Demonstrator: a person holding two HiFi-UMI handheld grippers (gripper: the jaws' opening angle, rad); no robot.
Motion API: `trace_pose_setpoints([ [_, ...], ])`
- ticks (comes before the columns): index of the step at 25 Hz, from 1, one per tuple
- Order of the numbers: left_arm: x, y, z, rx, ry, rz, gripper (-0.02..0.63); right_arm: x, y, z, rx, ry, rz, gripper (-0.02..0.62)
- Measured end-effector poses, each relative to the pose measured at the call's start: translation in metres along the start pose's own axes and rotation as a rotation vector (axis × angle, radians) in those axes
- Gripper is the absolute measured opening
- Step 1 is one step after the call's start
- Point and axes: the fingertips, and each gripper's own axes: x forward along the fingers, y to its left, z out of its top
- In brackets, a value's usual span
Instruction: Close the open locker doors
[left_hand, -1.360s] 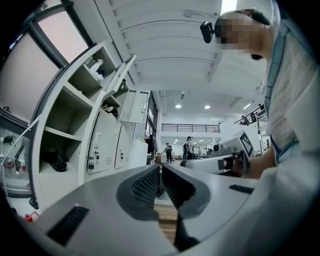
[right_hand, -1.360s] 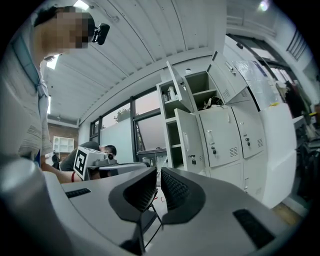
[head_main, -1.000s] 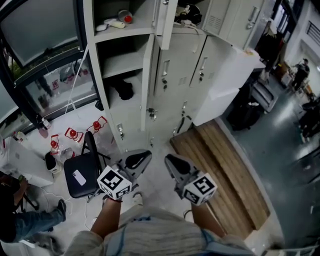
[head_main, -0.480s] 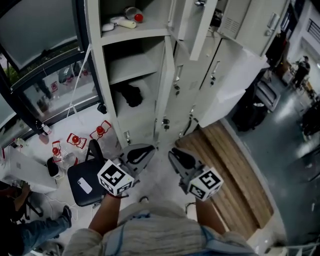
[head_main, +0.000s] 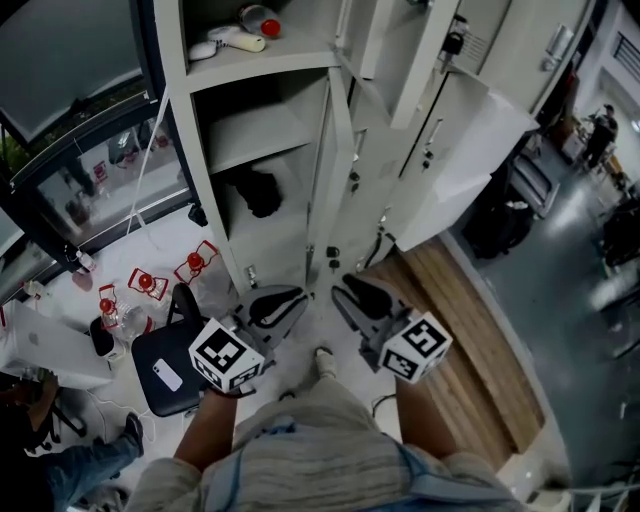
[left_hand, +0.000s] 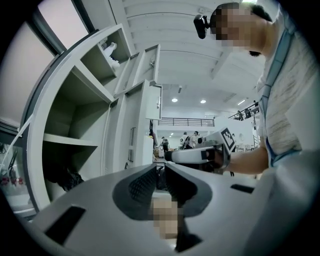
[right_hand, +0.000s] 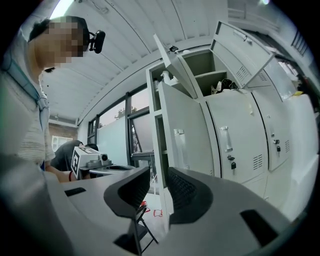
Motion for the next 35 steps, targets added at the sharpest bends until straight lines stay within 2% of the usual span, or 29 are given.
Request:
trace_pose_setpoints([
  [1, 0.002, 0.003, -0.001, 0.001, 0.003, 0.004, 0.04, 0.004, -0.004, 0.002, 0.002, 0.002, 0.01, 0.084],
  [12, 0.01, 0.028, 0.001, -0.018, 0.022, 0.068, 0.04, 0.042, -0.028, 0.018, -0.022, 0.022, 0.11, 0.106],
  [16, 0.011, 0.032, 0.001, -0.019, 0.021, 0.077, 0.04, 0.05, -0.036, 0.02, -0.022, 0.023, 0.116, 0.106],
  [20, 0.011, 0.035, 0.01, -0.045, -0.018, 0.099, 0.04, 0.055, -0.037, 0.021, -0.02, 0.019, 0.133, 0.106],
  [27, 0.01, 0.035, 0.012, -0.039, -0.017, 0.097, 0.04, 0.06, -0.036, 0.02, -0.033, 0.021, 0.131, 0.106],
  [31, 0.007, 0.036, 0.008, -0.025, 0.002, 0.093, 0.04, 0.062, -0.035, 0.02, -0.03, 0.02, 0.154, 0.106],
  [35, 0.004, 0.037, 0.01, -0.04, -0.015, 0.106, 0.04, 0.067, -0.032, 0.02, -0.034, 0.018, 0.176, 0.104],
])
